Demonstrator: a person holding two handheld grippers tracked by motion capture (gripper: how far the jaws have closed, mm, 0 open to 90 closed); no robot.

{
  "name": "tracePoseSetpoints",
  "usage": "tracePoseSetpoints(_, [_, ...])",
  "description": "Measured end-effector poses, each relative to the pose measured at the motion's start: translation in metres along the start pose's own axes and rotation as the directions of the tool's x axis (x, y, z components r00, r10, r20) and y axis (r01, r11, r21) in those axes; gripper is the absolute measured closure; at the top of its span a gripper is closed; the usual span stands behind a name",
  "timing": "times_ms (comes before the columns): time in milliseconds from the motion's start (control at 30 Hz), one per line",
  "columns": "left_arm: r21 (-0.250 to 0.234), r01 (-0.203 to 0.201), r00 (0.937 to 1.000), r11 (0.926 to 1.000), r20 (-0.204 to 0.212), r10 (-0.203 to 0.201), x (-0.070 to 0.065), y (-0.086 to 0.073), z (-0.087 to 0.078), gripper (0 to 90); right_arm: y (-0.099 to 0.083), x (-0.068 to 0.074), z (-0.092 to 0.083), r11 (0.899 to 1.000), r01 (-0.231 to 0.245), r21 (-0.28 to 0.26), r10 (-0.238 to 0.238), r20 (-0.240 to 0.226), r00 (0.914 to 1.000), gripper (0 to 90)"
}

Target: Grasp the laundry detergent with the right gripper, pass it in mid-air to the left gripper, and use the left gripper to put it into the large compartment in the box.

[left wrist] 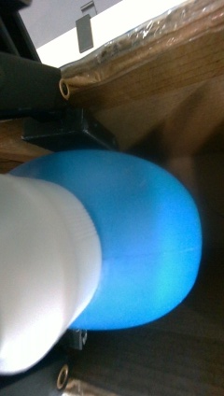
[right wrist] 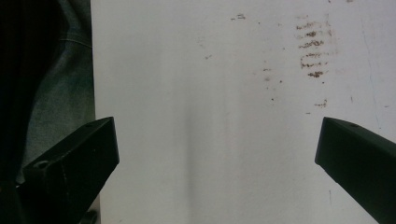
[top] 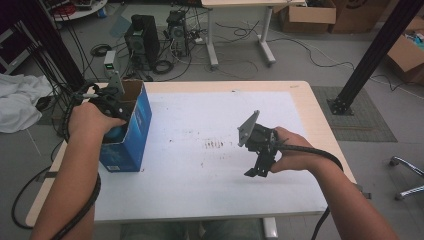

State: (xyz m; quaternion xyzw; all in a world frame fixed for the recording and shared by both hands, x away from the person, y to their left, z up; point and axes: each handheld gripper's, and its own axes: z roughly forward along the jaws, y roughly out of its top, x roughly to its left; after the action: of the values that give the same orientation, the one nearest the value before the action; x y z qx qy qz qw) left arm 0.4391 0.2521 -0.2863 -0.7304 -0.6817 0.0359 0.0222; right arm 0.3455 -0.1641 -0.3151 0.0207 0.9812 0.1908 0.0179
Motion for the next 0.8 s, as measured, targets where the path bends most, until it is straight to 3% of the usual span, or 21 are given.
tracePoseSetpoints(267, [-0.020,-0.007,0.9999,0.9998,-0.013,0.007,-0.002,-0.003,-0.006,29.7,0.001,0.000,0.000,1.000,0.006,-0.001,-0.006,0.000,1.0000,0.0])
tracePoseSetpoints(533, [-0.046,-0.009,0.9998,0.9989,-0.017,0.008,-0.002,-0.006,-0.025,24.8,0.002,0.000,0.001,1.000,0.007,-0.004,-0.007,-0.002,1.0000,0.0])
tracePoseSetpoints(667, [-0.049,-0.018,0.9997,0.9987,-0.020,0.017,-0.003,-0.007,-0.033,22.5,0.004,0.000,0.001,1.000,0.009,-0.009,-0.009,-0.005,0.9999,0.0])
tracePoseSetpoints(800, [-0.059,-0.050,0.9987,0.9970,-0.003,0.050,-0.004,-0.008,-0.044,20.1,0.006,0.000,0.002,1.000,0.011,-0.008,-0.011,-0.006,0.9999,0.0])
